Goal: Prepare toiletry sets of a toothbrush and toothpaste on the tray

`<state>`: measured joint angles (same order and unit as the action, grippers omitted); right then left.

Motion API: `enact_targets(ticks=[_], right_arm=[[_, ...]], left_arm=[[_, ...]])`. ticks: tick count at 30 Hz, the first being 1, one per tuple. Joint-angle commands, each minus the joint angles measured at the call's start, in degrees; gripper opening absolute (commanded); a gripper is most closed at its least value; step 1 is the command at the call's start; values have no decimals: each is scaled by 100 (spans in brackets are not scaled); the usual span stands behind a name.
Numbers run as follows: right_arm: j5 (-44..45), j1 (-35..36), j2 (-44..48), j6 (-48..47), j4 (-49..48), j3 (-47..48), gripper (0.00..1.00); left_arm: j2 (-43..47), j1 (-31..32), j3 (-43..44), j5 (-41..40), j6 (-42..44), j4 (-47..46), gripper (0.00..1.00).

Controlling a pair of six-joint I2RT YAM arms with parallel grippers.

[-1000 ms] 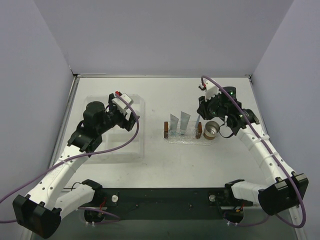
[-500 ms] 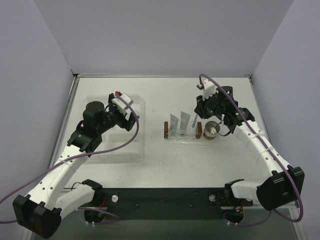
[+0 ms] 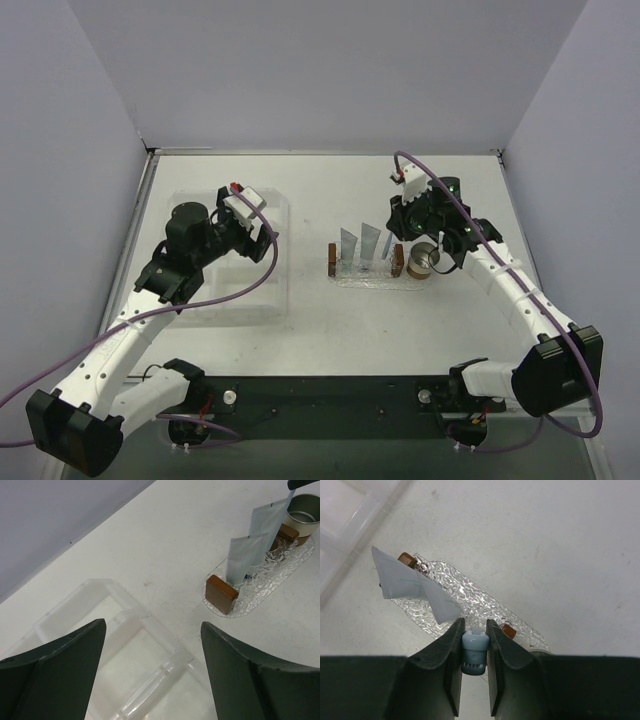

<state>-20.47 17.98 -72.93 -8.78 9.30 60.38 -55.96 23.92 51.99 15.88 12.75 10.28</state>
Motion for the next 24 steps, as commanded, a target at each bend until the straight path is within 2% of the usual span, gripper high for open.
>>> enact_targets(ticks=[1, 24], right_arm=[[-124, -40, -11, 95, -446, -184, 0], [-133, -14, -169, 139, -693, -413, 0]], left_arm=[[24, -37, 13, 117, 52, -70, 88], [77, -46, -66, 144, 87, -70, 88]])
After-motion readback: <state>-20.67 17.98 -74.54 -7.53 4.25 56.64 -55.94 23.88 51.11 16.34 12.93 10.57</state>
